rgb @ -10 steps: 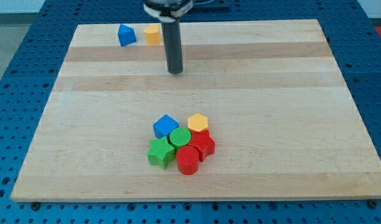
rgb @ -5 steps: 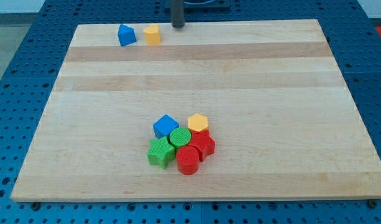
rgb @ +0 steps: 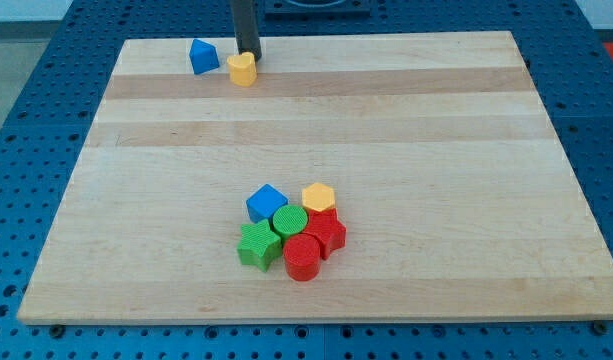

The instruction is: Drag the yellow heart to the top left of yellow hexagon

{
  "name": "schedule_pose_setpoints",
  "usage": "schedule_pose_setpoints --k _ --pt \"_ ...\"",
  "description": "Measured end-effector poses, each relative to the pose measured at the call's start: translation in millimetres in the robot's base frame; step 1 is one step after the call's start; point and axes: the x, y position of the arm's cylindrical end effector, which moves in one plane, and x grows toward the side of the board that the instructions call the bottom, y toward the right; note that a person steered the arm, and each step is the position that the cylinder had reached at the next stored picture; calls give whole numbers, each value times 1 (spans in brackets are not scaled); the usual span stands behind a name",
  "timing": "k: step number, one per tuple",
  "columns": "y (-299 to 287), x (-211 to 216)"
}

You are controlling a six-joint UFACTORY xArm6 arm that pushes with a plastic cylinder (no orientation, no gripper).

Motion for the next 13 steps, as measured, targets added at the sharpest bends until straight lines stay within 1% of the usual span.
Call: schedule_pose_setpoints --k 1,3,5,8,10,12,13 --pt "0 23" --pt "-24 29" --pt "-36 72" --pt "-36 137" --pt "-1 142" --pt "55 142" --pt "74 150"
